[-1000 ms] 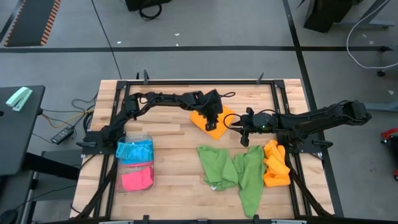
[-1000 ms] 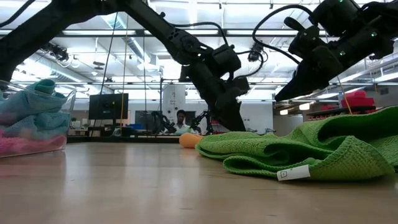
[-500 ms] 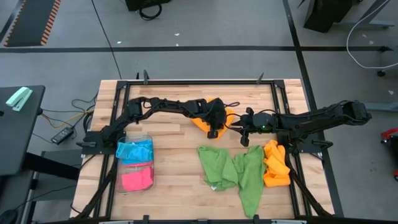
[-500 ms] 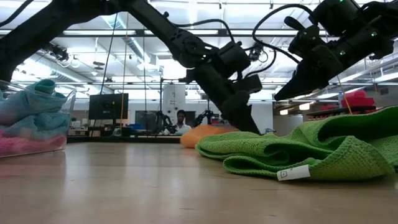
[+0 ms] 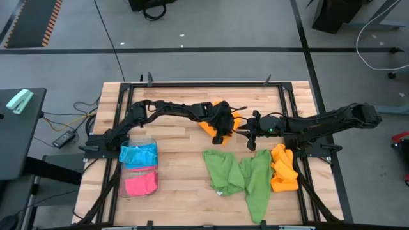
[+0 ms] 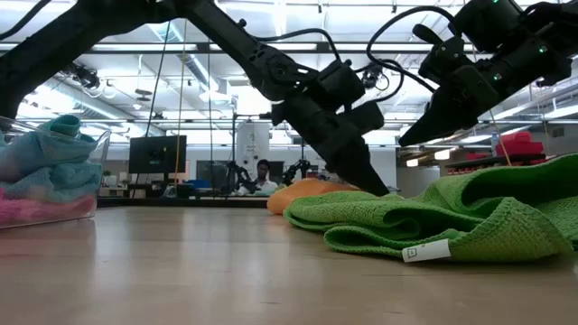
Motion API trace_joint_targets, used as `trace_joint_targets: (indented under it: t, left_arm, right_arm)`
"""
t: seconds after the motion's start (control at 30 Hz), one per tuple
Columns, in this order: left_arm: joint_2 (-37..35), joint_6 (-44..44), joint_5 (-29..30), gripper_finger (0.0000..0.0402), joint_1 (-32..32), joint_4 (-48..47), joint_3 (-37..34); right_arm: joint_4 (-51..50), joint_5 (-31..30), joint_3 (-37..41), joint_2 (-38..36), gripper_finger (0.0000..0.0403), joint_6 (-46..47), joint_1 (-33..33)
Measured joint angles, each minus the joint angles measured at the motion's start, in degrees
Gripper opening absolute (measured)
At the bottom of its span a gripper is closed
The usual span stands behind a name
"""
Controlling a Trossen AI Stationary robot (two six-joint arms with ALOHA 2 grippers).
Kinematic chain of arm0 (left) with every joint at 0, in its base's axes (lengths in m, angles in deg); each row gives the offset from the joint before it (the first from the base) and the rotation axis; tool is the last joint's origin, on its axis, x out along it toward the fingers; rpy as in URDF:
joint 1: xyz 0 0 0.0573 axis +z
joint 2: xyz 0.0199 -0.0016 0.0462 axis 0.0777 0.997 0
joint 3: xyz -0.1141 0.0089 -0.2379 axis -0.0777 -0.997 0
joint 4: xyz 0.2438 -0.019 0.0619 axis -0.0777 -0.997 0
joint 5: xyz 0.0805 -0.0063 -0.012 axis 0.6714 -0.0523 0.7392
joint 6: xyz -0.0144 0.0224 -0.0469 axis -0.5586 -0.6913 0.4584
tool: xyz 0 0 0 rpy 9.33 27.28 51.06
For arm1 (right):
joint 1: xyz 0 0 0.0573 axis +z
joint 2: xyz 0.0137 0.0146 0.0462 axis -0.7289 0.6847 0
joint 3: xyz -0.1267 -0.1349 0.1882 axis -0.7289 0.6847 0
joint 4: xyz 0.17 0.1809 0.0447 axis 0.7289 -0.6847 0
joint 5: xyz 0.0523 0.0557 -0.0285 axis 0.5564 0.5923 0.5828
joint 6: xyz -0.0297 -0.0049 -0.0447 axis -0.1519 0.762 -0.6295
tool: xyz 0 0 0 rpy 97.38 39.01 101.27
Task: Fold microfiber towels
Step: Fold the left yellow microfiber cloth
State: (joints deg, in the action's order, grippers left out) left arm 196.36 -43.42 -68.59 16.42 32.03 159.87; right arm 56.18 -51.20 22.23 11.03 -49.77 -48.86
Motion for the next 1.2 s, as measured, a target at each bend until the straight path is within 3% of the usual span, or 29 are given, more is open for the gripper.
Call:
trace_joint_targets:
  t: [0.23,0.63,1.0,1.2]
  left_arm:
    - [1.3,-2.7,4.9,0.0152,0.1,0.6,0.0]
    - [0.6,-1.3,5.6,0.0217,0.4,0.8,1.5]
    - [0.1,-5.2,8.4,0.0196,4.8,-13.8,8.8]
    - [0.2,-2.6,8.5,0.0181,8.3,-22.4,13.0]
  right_arm:
    - [0.0,0.0,0.0,0.0,0.0093,0.0,0.0]
    - [0.1,0.0,0.0,0.0,0.0093,0.0,0.0]
    - [-3.9,-0.7,0.0,0.0,0.0093,1.1,-0.4]
    - [-6.7,-0.8,0.1,0.2,0.0093,3.7,-6.2]
